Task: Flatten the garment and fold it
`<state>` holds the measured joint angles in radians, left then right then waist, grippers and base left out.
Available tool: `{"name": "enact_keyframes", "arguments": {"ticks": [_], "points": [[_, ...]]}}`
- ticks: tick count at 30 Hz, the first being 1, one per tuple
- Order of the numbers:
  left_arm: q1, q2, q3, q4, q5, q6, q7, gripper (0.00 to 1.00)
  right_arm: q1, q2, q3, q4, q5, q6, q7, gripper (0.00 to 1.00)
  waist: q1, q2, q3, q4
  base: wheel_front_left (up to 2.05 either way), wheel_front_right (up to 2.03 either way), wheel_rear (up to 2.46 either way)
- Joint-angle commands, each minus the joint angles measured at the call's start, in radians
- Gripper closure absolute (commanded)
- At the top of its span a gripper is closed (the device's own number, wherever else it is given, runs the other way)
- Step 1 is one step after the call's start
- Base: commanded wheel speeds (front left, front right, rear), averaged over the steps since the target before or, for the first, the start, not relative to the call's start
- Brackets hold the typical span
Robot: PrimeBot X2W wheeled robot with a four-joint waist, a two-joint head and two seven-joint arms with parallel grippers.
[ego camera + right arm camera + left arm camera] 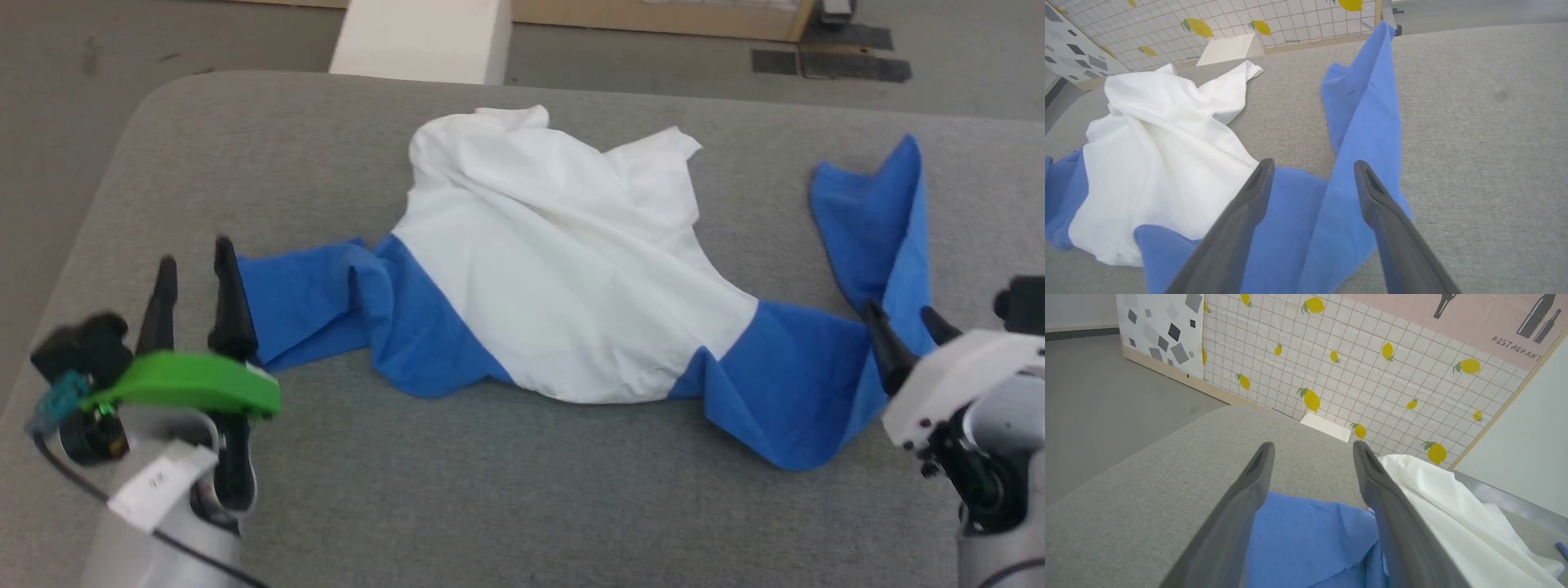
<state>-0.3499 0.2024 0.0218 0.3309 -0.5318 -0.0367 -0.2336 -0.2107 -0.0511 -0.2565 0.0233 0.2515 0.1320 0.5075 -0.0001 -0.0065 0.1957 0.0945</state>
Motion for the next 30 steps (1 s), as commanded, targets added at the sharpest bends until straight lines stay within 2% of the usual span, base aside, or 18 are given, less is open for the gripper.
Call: {"name": "enact_keyframes", "arguments": {"ticks": [1, 8, 11, 15, 23, 29, 30], "points": [[0.035, -0.013, 0.005, -0.032, -0.004, 0.011, -0.008, 0.0, -0.034, 0.001, 0.021, -0.007, -0.01, -0.001, 0.02, 0.0, 0.0001, 0.0065, -0.019, 0.039, 0.0, 0.0, 0.0], [0.124, -0.052, 0.004, -0.156, -0.008, 0.051, -0.009, 0.0, -0.23, 0.001, 0.188, 0.07, -0.095, -0.001, 0.18, 0.0, 0.0001, 0.0065, 0.046, 0.07, 0.0, 0.0, 0.0], [0.12, -0.063, -0.011, -0.179, -0.01, 0.049, -0.004, 0.0, -0.337, 0.001, 0.257, 0.15, -0.159, -0.001, 0.257, 0.0, 0.0001, 0.0065, 0.087, 0.096, 0.0, 0.0, 0.0], [0.099, -0.077, -0.031, -0.184, -0.013, 0.04, -0.004, 0.0, -0.445, -0.007, 0.296, 0.278, -0.254, -0.001, 0.343, 0.0, 0.0001, 0.0065, 0.132, 0.13, 0.0, 0.0, 0.0], [0.061, -0.095, -0.055, -0.169, -0.016, 0.02, -0.013, 0.0, -0.54, -0.038, 0.337, 0.468, -0.362, -0.001, 0.394, 0.0, 0.0001, 0.0065, 0.205, 0.177, 0.0, 0.0, 0.0], [0.052, -0.103, -0.06, -0.155, -0.01, 0.012, -0.02, 0.0, -0.54, -0.061, 0.4, 0.551, -0.336, -0.001, 0.43, 0.0, 0.0001, 0.0065, 0.219, 0.182, 0.0, 0.0, 0.0], [0.051, -0.103, -0.06, -0.154, -0.008, 0.011, -0.021, 0.0, -0.542, -0.065, 0.405, 0.559, -0.324, -0.001, 0.438, 0.62, 0.0001, 0.0065, 0.219, 0.182, 0.0, 0.0, 0.0]]}}
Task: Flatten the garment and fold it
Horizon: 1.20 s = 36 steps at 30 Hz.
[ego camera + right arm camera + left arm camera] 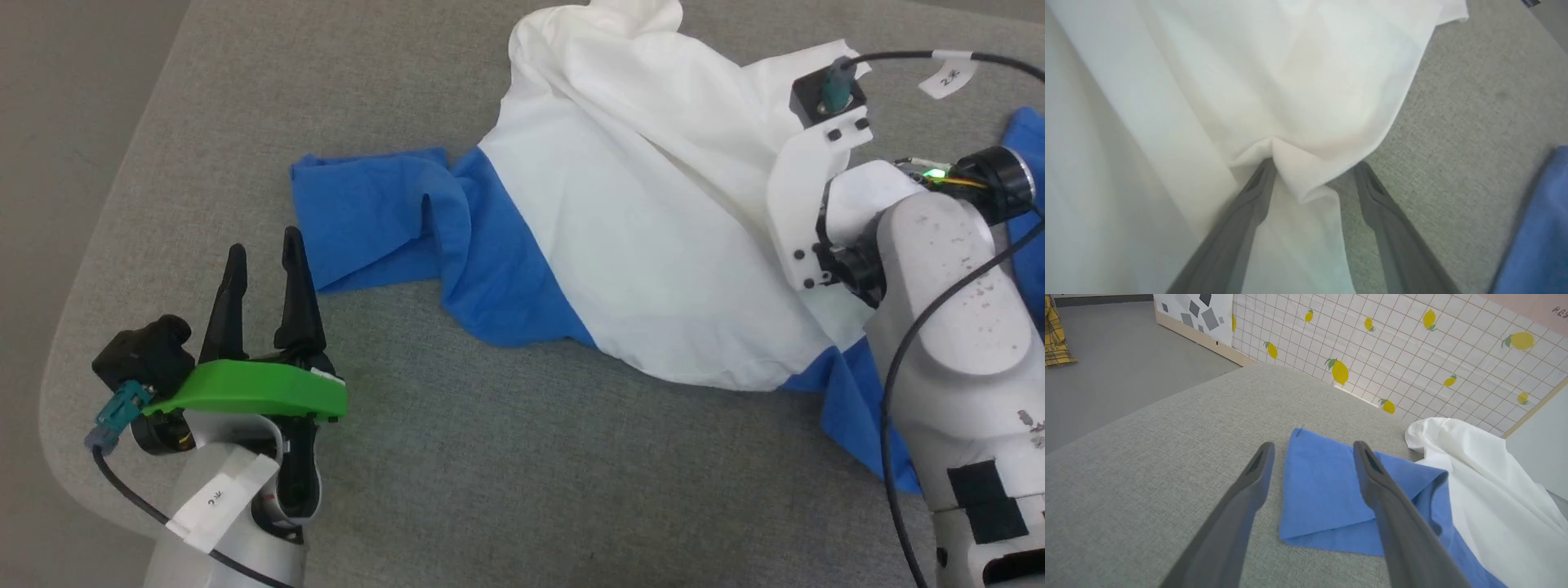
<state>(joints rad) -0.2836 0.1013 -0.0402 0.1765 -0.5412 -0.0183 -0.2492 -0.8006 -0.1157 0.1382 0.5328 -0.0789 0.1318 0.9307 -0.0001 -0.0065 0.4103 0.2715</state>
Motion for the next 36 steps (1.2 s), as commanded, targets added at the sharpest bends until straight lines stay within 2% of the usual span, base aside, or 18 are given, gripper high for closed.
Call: {"name": "enact_keyframes", "arguments": {"ticks": [1, 5, 10, 19, 25, 28, 33, 36], "points": [[-0.016, -0.003, 0.003, 0.001, 0.002, -0.007, -0.006, 0.0, 0.045, -0.003, 0.012, 0.052, 0.015, -0.001, 0.016, 1.0, 0.0001, 0.0065, 0.004, 0.004, 0.0, 0.0, 0.0], [-0.018, -0.006, 0.001, 0.0, 0.006, -0.008, -0.008, 0.0, 0.014, -0.037, -0.033, 0.04, 0.032, -0.001, 0.01, 1.0, 0.0001, 0.0065, 0.004, 0.006, 0.0, 0.0, 0.0], [-0.025, -0.012, -0.01, -0.008, 0.003, -0.013, -0.009, 0.0, -0.071, -0.09, -0.13, 0.009, -0.029, -0.001, -0.026, 1.0, 0.0001, 0.0065, 0.026, 0.019, 0.0, 0.0, 0.0], [-0.06, -0.024, -0.034, 0.009, -0.008, -0.026, -0.01, 0.0, -0.218, -0.137, -0.34, -0.061, -0.222, -0.001, -0.103, 1.0, 0.0001, 0.0065, 0.081, 0.079, 0.0, 0.0, 0.0], [-0.072, -0.028, -0.031, 0.029, -0.013, -0.033, -0.011, 0.0, -0.251, -0.14, -0.413, -0.047, -0.308, -0.001, -0.171, 1.0, 0.0001, 0.0065, 0.091, 0.096, 0.0, 0.0, 0.0], [-0.063, -0.027, -0.022, 0.033, -0.01, -0.028, -0.012, 0.0, -0.239, -0.115, -0.433, -0.019, -0.315, -0.001, -0.177, 0.0, 0.0001, 0.0065, 0.078, 0.081, 0.0, 0.0, 0.0], [-0.055, -0.021, -0.016, 0.046, -0.007, -0.027, -0.012, 0.0, -0.23, -0.083, -0.454, -0.009, -0.268, -0.001, -0.263, 0.0, 0.0001, 0.0065, 0.024, 0.043, 0.0, 0.0, 0.0], [-0.044, -0.014, -0.015, 0.056, -0.005, -0.025, -0.01, 0.0, -0.206, -0.062, -0.45, -0.02, -0.2, -0.001, -0.358, 0.0, 0.0001, 0.0065, -0.031, 0.015, 0.0, 0.0, 0.0]]}}
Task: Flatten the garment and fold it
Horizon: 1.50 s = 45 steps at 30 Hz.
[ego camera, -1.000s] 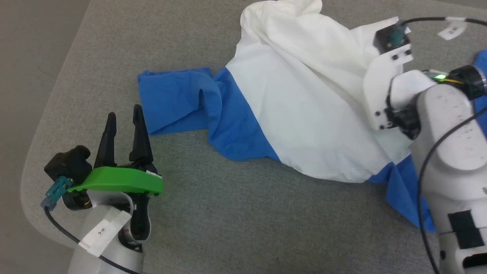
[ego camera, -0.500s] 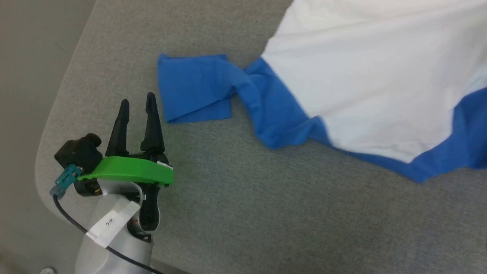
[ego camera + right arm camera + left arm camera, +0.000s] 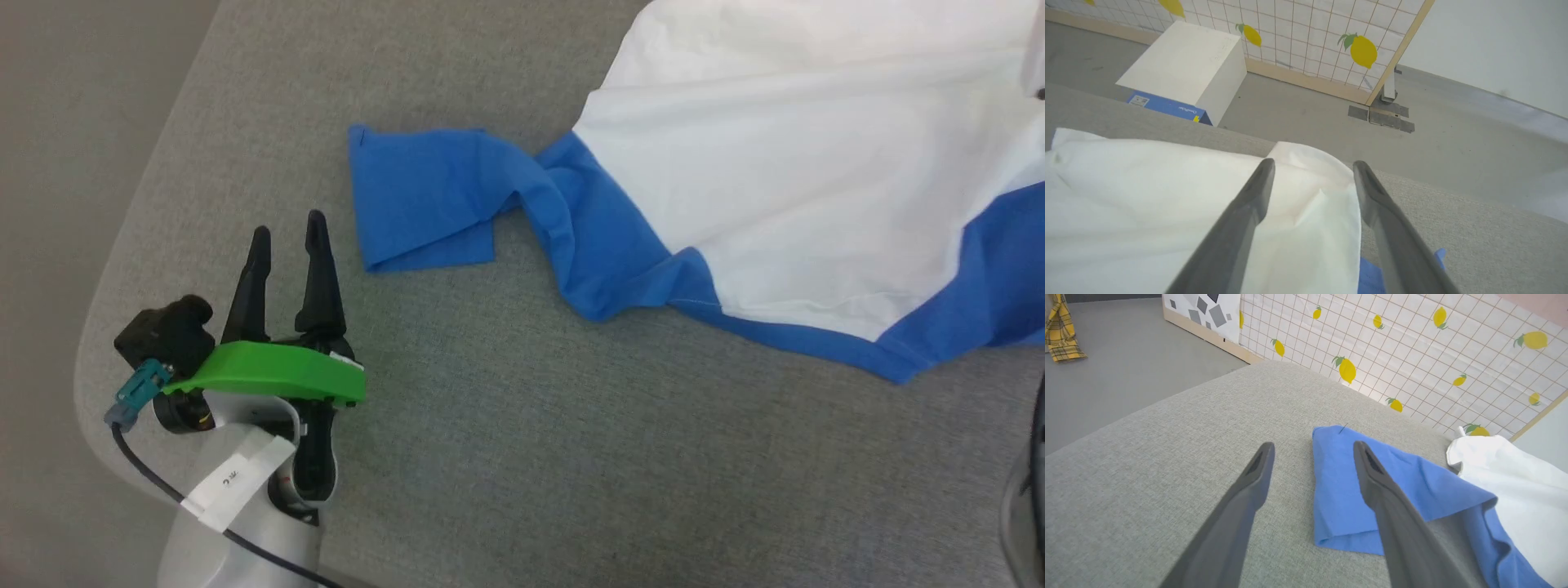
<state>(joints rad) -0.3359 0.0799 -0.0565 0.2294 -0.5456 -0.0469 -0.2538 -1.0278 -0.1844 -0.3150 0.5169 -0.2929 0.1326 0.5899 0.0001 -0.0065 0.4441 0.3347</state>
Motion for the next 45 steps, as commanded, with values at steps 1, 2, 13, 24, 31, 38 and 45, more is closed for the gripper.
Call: {"name": "enact_keyframes", "arguments": {"ticks": [1, 2, 13, 24, 31, 38, 45], "points": [[0.013, 0.01, 0.001, 0.004, 0.0, 0.005, -0.004, 0.0, 0.033, 0.012, 0.009, -0.01, 0.043, -0.002, -0.049, 0.0, -0.0001, 0.0065, -0.08, -0.057, 0.0, 0.0, 0.0], [0.02, 0.013, 0.002, 0.005, 0.0, 0.008, -0.001, 0.0, 0.053, 0.019, 0.013, -0.017, 0.077, -0.002, -0.084, 0.0, -0.0001, 0.0065, -0.101, -0.07, 0.0, 0.0, 0.0], [0.116, 0.044, 0.0, -0.024, 0.001, 0.042, 0.061, 0.0, 0.447, 0.089, 0.047, -0.2, 0.398, -0.002, -0.378, 0.0, -0.0001, 0.0065, -0.291, -0.182, 0.0, 0.0, 0.0], [0.216, 0.039, -0.018, -0.068, -0.022, 0.084, 0.15, 0.0, 0.908, 0.134, -0.011, -0.424, 0.571, -0.002, -0.375, 0.0, -0.0001, 0.0065, -0.371, -0.283, 0.0, 0.0, 0.0], [0.095, 0.034, -0.098, 0.022, -0.056, 0.142, 0.467, 0.0, 0.932, 0.134, -0.013, -0.456, 0.593, -0.002, -0.37, 0.0, -0.0001, 0.0065, -0.347, -0.31, 0.0, 0.0, 0.0], [-0.104, 0.089, -0.224, 0.17, 0.023, 0.202, 0.807, 0.0, 0.903, 0.134, 0.0, -0.465, 0.602, -0.002, -0.372, 0.0, -0.0001, 0.0065, -0.29, -0.336, 0.0, 0.0, 0.0], [-0.198, 0.111, -0.291, 0.295, 0.076, 0.194, 0.895, 0.0, 0.886, 0.134, 0.016, -0.456, 0.601, -0.002, -0.384, 0.0, -0.0001, 0.0065, -0.243, -0.36, 0.0, 0.0, 0.0]]}}
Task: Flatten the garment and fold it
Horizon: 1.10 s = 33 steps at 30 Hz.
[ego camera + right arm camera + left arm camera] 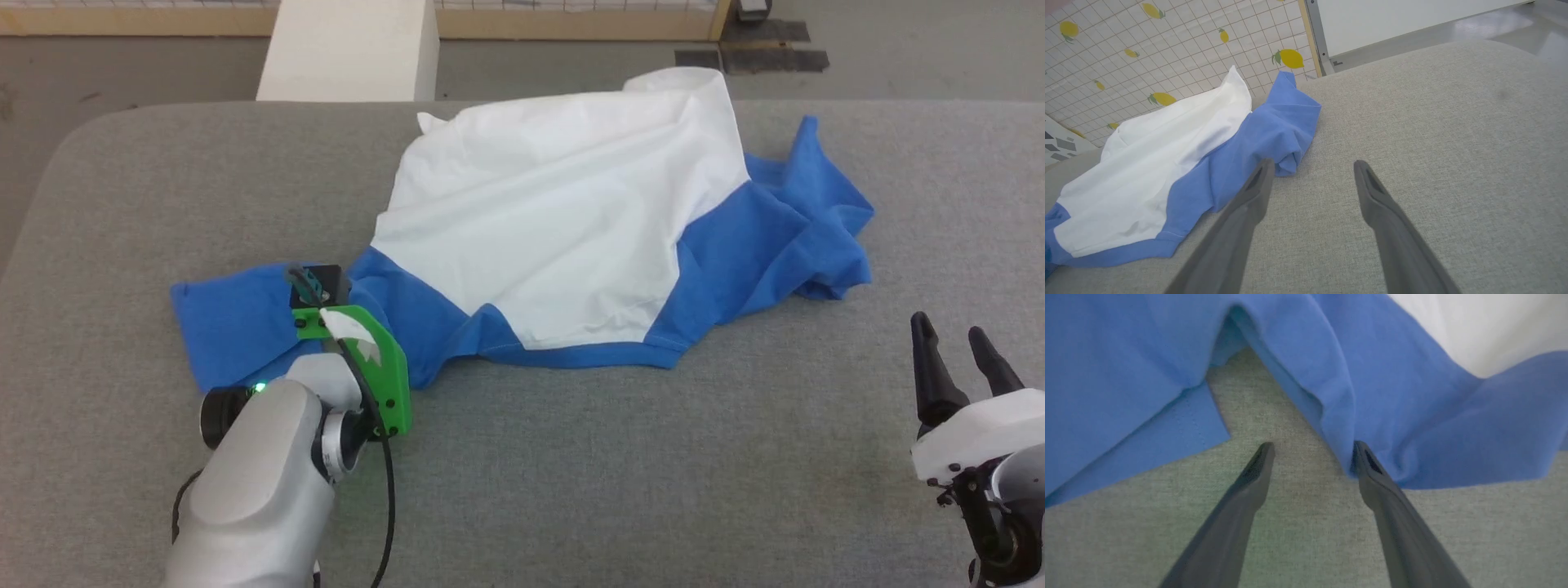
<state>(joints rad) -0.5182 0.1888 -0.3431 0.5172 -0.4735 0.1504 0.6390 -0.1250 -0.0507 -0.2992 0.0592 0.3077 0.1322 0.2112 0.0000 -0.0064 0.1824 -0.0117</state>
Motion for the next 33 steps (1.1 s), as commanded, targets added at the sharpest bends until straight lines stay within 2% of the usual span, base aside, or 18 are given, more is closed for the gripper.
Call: {"name": "enact_keyframes", "arguments": {"ticks": [1, 5, 6, 7, 8, 11, 12, 18, 23, 26, 30, 31, 32, 33], "points": [[-0.021, 0.0, -0.009, 0.02, 0.004, -0.007, 0.006, 0.0, -0.018, 0.0, 0.0, 0.003, 0.0, -0.002, -0.008, 0.0, 0.0, 0.0064, 0.024, -0.014, 0.0, 0.0, 0.0], [-0.025, -0.015, -0.024, 0.071, -0.008, -0.035, 0.009, 0.0, -0.025, 0.0, -0.001, 0.011, -0.003, -0.002, -0.015, 0.0, 0.0, 0.0064, 0.035, -0.014, 0.0, 0.0, 0.0], [-0.024, -0.021, -0.028, 0.08, -0.013, -0.045, 0.004, 0.21, -0.026, 0.0, -0.003, 0.012, -0.004, -0.002, -0.016, 0.0, 0.0, 0.0064, 0.036, -0.011, 0.0, 0.0, 0.0], [-0.022, -0.027, -0.03, 0.085, -0.017, -0.053, -0.001, 0.55, -0.026, 0.0, -0.006, 0.013, -0.006, -0.002, -0.017, 0.0, 0.0, 0.0064, 0.038, -0.008, 0.0, 0.0, 0.0], [-0.019, -0.037, -0.028, 0.091, -0.029, -0.063, -0.011, 1.0, -0.026, 0.0, -0.008, 0.015, -0.01, -0.002, -0.018, 0.0, 0.0, 0.0064, 0.039, -0.003, 0.0, 0.0, 0.0], [-0.015, -0.053, -0.014, 0.105, -0.056, -0.079, -0.042, 1.0, -0.026, 0.0, -0.012, 0.023, -0.014, -0.002, -0.019, 0.0, 0.0, 0.0064, 0.033, 0.013, 0.0, 0.0, 0.0], [-0.008, -0.061, 0.038, 0.086, -0.102, -0.083, -0.105, 1.0, -0.023, 0.0, -0.012, 0.032, -0.016, -0.002, -0.02, 0.0, 0.0, 0.0064, 0.015, 0.031, 0.0, 0.0, 0.0], [0.073, -0.037, 0.178, -0.052, -0.204, -0.075, -0.224, 1.0, -0.004, 0.0, -0.016, 0.045, -0.023, -0.002, -0.016, 0.0, 0.0, 0.0064, -0.028, 0.083, 0.0, 0.0, 0.0], [0.224, -0.004, 0.256, -0.176, -0.242, -0.019, -0.242, 1.0, 0.014, 0.0, -0.012, 0.054, -0.024, -0.002, -0.008, 0.0, 0.0, 0.0064, -0.058, 0.129, 0.0, 0.0, 0.0], [0.294, 0.004, 0.264, -0.192, -0.252, 0.001, -0.215, 1.0, 0.018, 0.0, -0.007, 0.056, -0.023, -0.002, -0.001, 0.0, 0.0, 0.0064, -0.066, 0.145, 0.0, 0.0, 0.0], [0.339, -0.013, 0.26, -0.176, -0.267, 0.014, -0.199, 1.0, 0.016, 0.0, 0.006, 0.06, -0.023, -0.002, 0.008, 0.0, 0.0, 0.0064, -0.074, 0.151, 0.0, 0.0, 0.0], [0.342, -0.016, 0.259, -0.169, -0.268, 0.014, -0.203, 0.84, 0.016, 0.0, 0.009, 0.061, -0.023, -0.002, 0.01, 0.0, 0.0, 0.0064, -0.077, 0.151, 0.0, 0.0, 0.0], [0.343, -0.016, 0.261, -0.165, -0.267, 0.016, -0.211, 0.61, 0.016, 0.0, 0.012, 0.061, -0.024, -0.002, 0.013, 0.0, 0.0, 0.0064, -0.079, 0.15, 0.0, 0.0, 0.0], [0.339, -0.02, 0.269, -0.165, -0.269, 0.016, -0.228, 0.0, 0.015, 0.0, 0.018, 0.061, -0.026, -0.002, 0.019, 0.0, 0.0, 0.0064, -0.08, 0.148, 0.0, 0.0, 0.0]]}}
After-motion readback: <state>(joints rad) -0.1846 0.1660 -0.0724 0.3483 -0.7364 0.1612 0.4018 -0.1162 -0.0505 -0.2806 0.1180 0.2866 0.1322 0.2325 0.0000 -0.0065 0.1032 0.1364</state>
